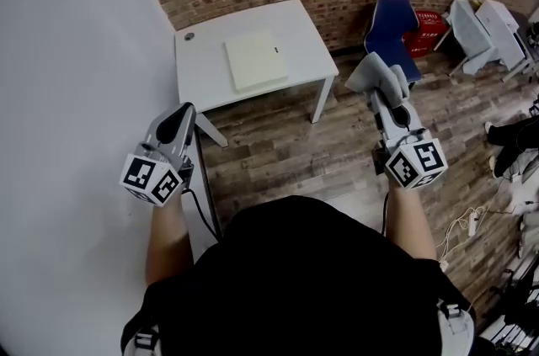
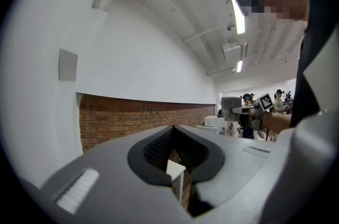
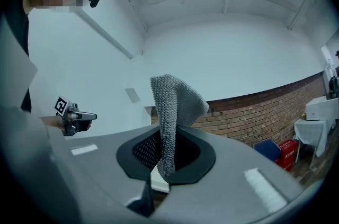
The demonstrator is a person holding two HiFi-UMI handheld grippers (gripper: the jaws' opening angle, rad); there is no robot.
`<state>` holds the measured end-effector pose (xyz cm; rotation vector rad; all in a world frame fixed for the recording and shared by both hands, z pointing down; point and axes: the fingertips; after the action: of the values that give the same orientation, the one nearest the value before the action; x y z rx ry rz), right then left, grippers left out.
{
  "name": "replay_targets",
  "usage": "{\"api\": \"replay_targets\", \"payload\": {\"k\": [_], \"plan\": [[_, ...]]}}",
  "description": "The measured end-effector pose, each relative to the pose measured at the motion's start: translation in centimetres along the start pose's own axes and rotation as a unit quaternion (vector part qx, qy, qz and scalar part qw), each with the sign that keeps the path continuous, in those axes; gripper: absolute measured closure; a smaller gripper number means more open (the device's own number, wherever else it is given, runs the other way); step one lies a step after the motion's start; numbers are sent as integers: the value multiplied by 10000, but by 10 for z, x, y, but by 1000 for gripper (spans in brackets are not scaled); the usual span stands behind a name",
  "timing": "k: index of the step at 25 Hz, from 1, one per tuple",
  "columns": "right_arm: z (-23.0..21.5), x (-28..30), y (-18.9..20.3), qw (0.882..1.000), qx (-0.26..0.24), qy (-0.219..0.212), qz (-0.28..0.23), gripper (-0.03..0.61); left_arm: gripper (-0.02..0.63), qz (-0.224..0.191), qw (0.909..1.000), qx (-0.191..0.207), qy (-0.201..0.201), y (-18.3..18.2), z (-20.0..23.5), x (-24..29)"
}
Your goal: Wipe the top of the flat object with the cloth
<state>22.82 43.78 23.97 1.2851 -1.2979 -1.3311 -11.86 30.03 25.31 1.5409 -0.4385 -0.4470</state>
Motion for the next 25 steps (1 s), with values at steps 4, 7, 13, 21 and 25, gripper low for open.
{"api": "replay_targets", "payload": {"k": [4,7,13,21,25], "plan": [[1,8,5,9998,14,-110,147,568,612,77,10000,1,-36,9,1,5],[-2,16,14,9995,17,-182,267,568,612,45,10000,-9,-69,10,7,11],[-3,49,27,9989,-63,-246,395,568,612,67,9999,-50,-74,23,33,26],[-15,111,35,9986,-102,-142,506,568,612,120,9999,-82,-6,28,91,66],[-20,144,45,9982,-85,-65,589,568,612,213,9997,-149,44,36,123,88]]}}
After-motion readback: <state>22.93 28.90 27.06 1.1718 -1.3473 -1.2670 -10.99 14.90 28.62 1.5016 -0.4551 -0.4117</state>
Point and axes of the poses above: the fingertips, and each gripper's own axes: x forward along the fingers, z to its left, y out of its underside
